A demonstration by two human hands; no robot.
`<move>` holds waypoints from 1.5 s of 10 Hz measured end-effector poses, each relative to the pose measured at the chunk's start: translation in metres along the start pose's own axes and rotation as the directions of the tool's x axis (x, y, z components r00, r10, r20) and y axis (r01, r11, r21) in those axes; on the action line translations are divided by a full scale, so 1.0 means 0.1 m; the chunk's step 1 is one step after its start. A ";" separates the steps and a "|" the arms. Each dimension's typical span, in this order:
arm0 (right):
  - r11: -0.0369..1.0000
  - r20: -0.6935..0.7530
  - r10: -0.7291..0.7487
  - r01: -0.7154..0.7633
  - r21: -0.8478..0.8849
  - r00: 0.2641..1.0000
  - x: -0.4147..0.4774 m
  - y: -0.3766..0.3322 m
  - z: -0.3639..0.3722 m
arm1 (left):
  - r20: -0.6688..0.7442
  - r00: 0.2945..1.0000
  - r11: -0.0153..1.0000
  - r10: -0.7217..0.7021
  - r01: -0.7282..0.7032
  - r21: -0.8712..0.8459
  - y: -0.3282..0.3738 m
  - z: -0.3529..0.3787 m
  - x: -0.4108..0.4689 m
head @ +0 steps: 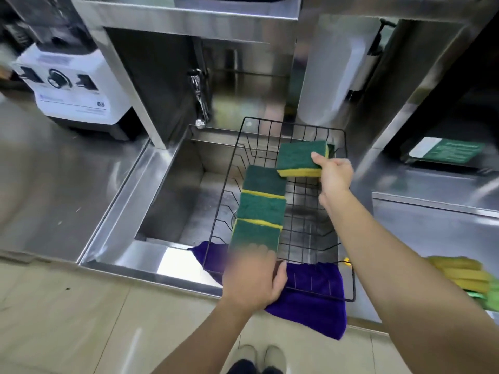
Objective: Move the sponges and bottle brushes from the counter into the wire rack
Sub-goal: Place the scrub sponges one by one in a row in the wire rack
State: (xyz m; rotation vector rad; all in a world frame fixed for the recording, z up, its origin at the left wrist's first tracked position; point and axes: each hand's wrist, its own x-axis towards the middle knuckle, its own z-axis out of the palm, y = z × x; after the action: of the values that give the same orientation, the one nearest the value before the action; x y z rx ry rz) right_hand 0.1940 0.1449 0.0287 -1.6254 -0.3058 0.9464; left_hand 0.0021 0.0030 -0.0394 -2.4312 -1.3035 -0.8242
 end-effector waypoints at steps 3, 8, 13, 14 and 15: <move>1.000 0.095 -0.001 0.001 -0.004 0.995 0.20 0.06 0.39 | 0.033 0.999 1.000 0.000 0.000 -0.009 0.00 -0.02 0.00; 0.890 0.312 -0.007 0.148 -0.431 0.950 0.28 0.04 0.43 | 0.030 1.000 0.999 0.004 -0.003 -0.034 0.01 -0.02 0.01; 0.631 0.424 -0.003 0.331 -0.702 0.906 0.41 0.07 0.49 | 0.029 1.000 0.999 -0.004 0.005 -0.032 0.01 -0.02 0.01; 0.630 0.397 -0.016 0.317 -0.709 0.918 0.40 0.08 0.52 | 0.033 0.999 1.000 -0.003 0.004 -0.027 0.01 -0.02 0.01; 0.720 0.394 0.000 0.273 -0.638 0.919 0.42 0.10 0.57 | 0.029 1.000 1.000 -0.003 0.004 -0.030 0.01 -0.02 0.01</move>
State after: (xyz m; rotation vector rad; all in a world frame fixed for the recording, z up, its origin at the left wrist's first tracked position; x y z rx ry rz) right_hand 0.1765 0.2090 0.0021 -2.0364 -1.1475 1.0897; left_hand 0.0023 0.0020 -0.0370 -2.4735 -1.3153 -0.8183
